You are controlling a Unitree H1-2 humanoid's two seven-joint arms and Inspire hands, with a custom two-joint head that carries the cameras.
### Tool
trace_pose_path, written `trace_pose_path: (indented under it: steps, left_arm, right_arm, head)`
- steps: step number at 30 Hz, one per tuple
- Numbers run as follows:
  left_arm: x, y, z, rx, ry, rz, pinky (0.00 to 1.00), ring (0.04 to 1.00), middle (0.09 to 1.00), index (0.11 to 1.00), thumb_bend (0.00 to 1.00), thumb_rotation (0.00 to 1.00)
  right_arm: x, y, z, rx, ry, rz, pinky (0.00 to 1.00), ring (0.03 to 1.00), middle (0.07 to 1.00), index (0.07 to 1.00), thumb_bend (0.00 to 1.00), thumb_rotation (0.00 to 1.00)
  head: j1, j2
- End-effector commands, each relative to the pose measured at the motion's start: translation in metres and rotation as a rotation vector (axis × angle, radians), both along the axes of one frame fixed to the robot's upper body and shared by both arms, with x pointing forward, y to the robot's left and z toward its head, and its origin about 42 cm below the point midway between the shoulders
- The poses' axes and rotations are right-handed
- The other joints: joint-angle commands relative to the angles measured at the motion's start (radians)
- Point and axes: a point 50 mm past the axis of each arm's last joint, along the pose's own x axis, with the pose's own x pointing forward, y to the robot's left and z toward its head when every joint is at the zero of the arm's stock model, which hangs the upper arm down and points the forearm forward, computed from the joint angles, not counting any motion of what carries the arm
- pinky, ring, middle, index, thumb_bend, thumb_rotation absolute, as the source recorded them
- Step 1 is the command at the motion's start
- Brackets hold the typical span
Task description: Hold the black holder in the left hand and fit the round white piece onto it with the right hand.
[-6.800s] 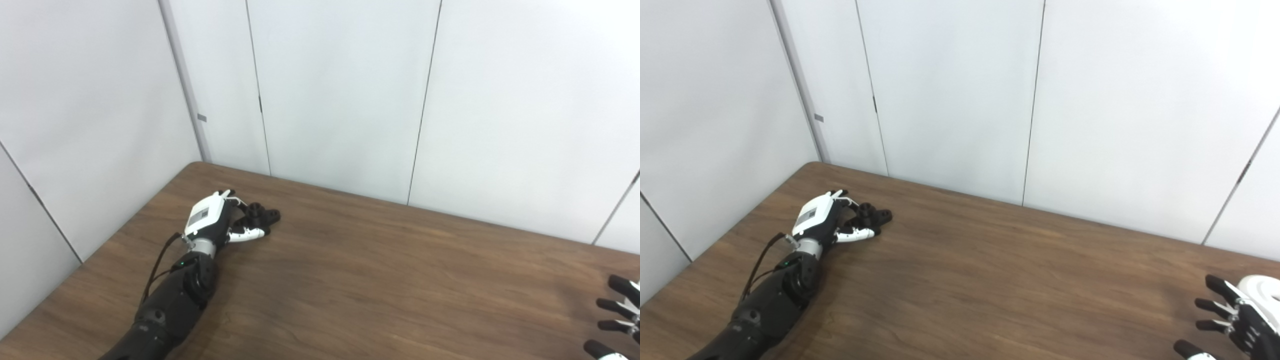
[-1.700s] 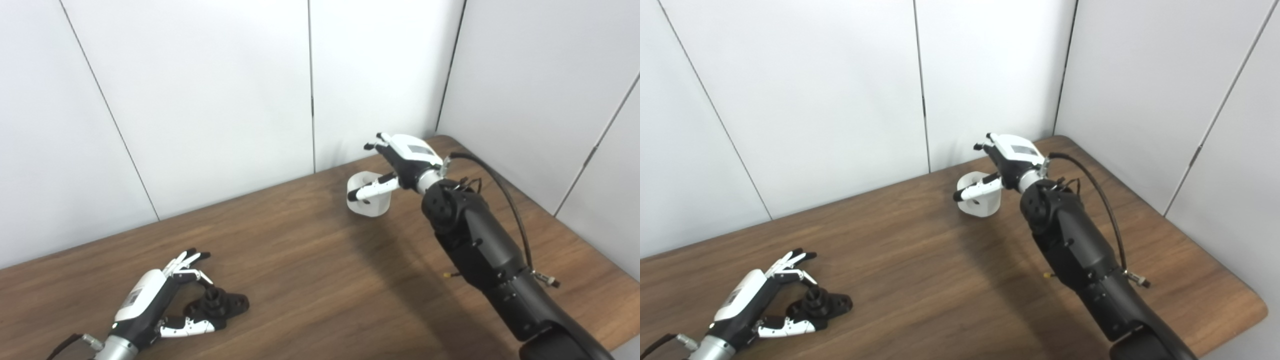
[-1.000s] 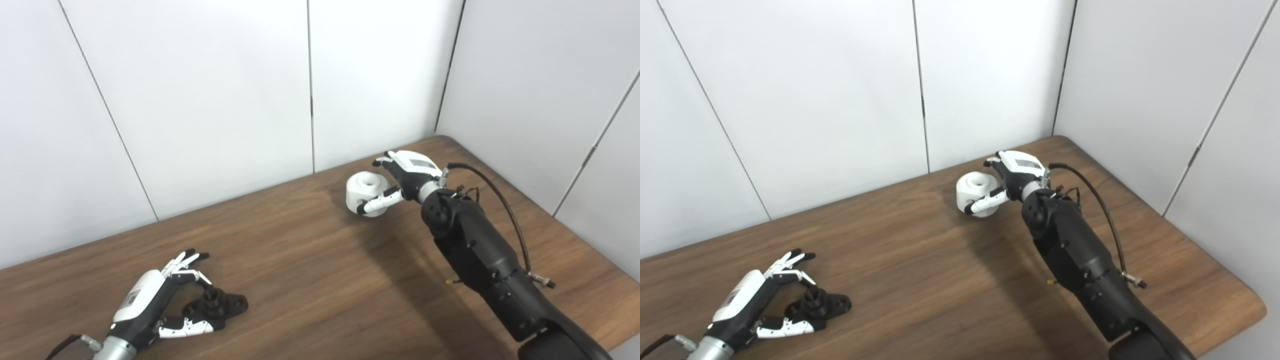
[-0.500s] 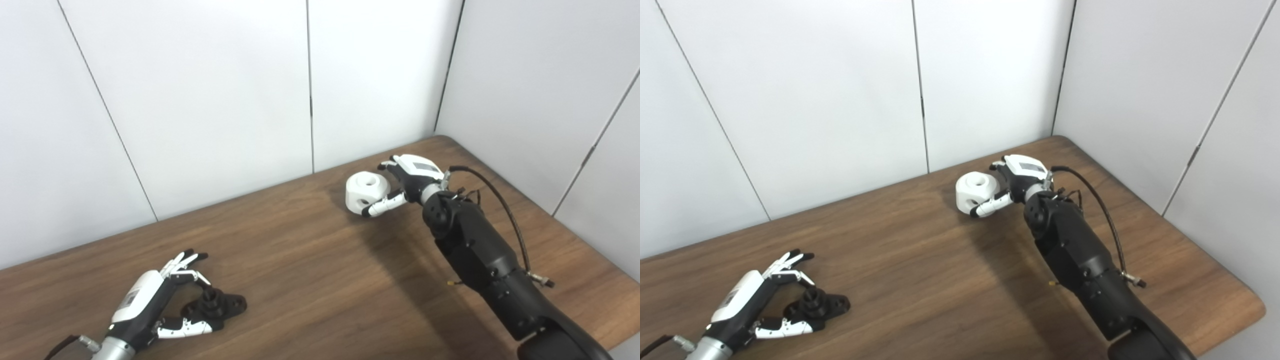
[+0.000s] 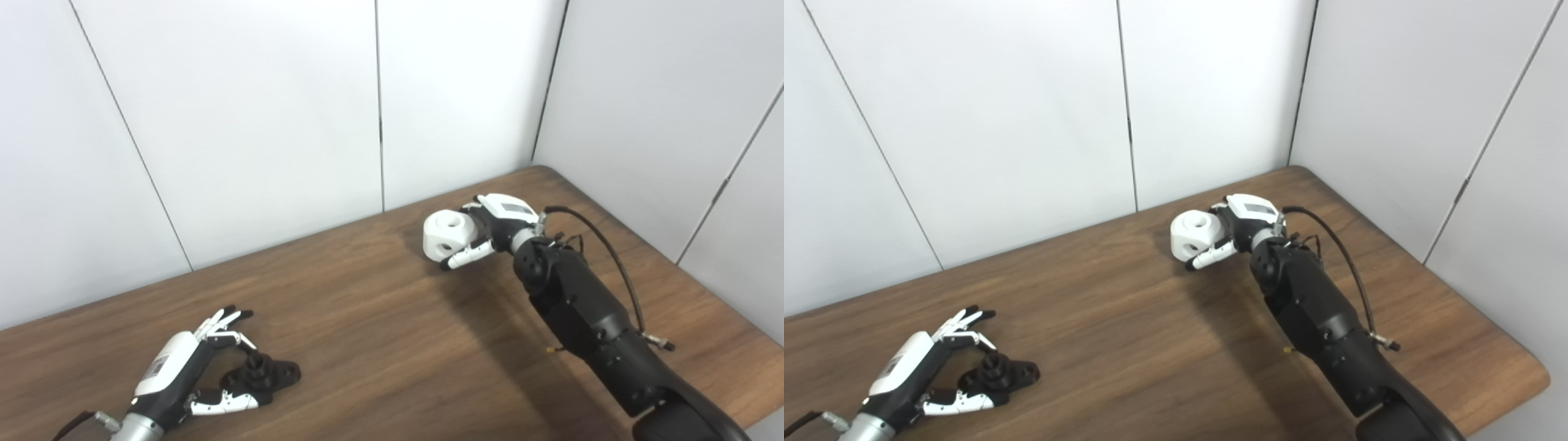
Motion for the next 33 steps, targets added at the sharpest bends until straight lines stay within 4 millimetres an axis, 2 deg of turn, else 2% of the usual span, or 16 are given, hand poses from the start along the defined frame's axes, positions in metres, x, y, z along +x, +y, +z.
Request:
trace_pose_path:
  steps: [1, 7, 13, 19, 24, 33]
  left_arm:
    - [-0.057, 0.055, -0.072, 0.172, 0.205, 0.065, 1.0, 1.0, 0.92, 0.481, 0.52, 0.06]
    - [-0.057, 0.054, -0.073, 0.176, 0.195, 0.064, 1.0, 1.0, 0.917, 0.481, 0.52, 0.06]
    - [-0.055, 0.054, -0.071, 0.179, 0.195, 0.066, 1.0, 1.0, 0.922, 0.481, 0.52, 0.06]
    - [-0.055, 0.054, -0.072, 0.172, 0.196, 0.071, 1.0, 1.0, 0.922, 0.481, 0.52, 0.06]
    - [-0.055, 0.056, -0.072, 0.177, 0.201, 0.07, 1.0, 1.0, 0.922, 0.481, 0.52, 0.06]
    - [-0.057, 0.058, -0.073, 0.172, 0.212, 0.076, 1.0, 1.0, 0.927, 0.481, 0.52, 0.06]
  right_arm:
    - [0.014, -0.001, 0.043, -0.044, -0.124, -0.001, 0.85, 0.962, 0.998, 0.866, 0.92, 0.55]
    - [0.019, 0.005, 0.056, -0.062, -0.097, 0.025, 0.87, 0.968, 1.0, 0.879, 0.92, 0.55]
    - [0.026, 0.008, 0.082, -0.122, -0.014, 0.05, 0.88, 0.979, 1.0, 0.889, 1.0, 0.54]
    - [0.034, 0.009, 0.098, -0.172, 0.052, 0.048, 0.87, 0.977, 1.0, 0.891, 1.0, 0.52]
    - [0.039, 0.011, 0.106, -0.212, 0.093, 0.046, 0.88, 0.979, 1.0, 0.899, 1.0, 0.54]
    - [0.054, 0.012, 0.136, -0.275, 0.147, 0.03, 0.88, 0.981, 1.0, 0.932, 1.0, 0.54]
  head:
    - [0.0, 0.002]
    - [0.007, 0.001]
    - [0.004, -0.002]
    - [0.007, -0.004]
    - [0.009, 0.002]
    - [0.004, 0.004]
